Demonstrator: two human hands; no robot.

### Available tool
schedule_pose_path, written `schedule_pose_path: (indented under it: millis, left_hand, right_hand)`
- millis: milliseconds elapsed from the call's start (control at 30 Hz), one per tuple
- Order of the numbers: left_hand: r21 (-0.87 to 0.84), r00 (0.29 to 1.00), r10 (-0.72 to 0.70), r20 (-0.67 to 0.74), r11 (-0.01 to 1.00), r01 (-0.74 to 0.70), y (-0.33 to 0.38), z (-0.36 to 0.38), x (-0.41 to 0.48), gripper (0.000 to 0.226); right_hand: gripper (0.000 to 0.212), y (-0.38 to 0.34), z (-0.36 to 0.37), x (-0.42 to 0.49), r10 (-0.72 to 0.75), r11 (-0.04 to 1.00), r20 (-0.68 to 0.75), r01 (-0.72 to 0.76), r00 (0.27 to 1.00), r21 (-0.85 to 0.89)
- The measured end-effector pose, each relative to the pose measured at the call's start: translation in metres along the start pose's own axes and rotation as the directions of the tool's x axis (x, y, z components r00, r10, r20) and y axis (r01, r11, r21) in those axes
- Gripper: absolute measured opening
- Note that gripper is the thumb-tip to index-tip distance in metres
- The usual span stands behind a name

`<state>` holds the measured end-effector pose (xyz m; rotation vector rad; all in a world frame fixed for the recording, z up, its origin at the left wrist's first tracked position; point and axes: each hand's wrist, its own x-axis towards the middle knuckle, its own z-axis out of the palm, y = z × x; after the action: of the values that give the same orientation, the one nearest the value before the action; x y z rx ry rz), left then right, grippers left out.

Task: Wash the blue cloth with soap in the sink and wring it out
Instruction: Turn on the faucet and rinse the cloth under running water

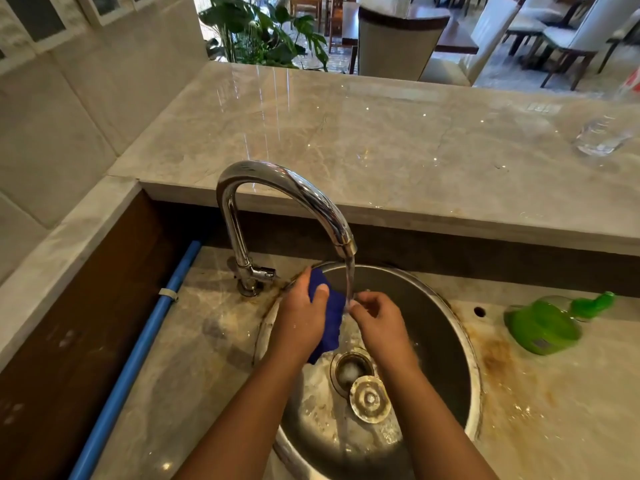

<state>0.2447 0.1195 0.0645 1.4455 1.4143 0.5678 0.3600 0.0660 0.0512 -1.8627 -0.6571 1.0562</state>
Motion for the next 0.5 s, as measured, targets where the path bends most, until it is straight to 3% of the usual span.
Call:
schedule_pose_path:
  millis: [67,133,200,300,400,500]
  left_hand:
    - [0.115,0.995,0.076,0.064,0.990,-0.083,0.001,0.004,-0.002,0.069]
    - [0.185,0.970,0.055,0.237,0.978,-0.100,0.007,0.008,-0.011,0.088]
    - [0.277,0.911,0.011,0.411,0.951,-0.137,0.013,0.012,-0.022,0.101]
    - [0.310,0.860,-0.030,0.510,0.939,-0.151,0.019,0.010,-0.027,0.106]
    - [0.277,0.851,-0.062,0.521,0.956,-0.100,0.014,0.003,-0.017,0.104]
    - [-0.034,0.841,-0.085,0.535,0.992,0.122,0.010,0.003,-0.018,0.093]
  right_hand:
    - [0.024,-0.004,0.001,-0.012,0.040,0.972,0.134,-0.069,0.990,0.223]
    - [0.038,-0.003,0.000,-0.016,0.096,0.882,0.245,-0.196,0.965,0.428]
    - [0.049,0.001,-0.004,-0.014,0.133,0.795,0.305,-0.285,0.943,0.535]
    - [0.053,0.010,-0.003,-0.011,0.168,0.685,0.372,-0.379,0.913,0.622]
    - [0.052,0.019,0.001,-0.011,0.239,0.609,0.396,-0.454,0.887,0.650]
    - [0.054,0.018,0.004,-0.010,0.304,0.557,0.415,-0.513,0.858,0.653]
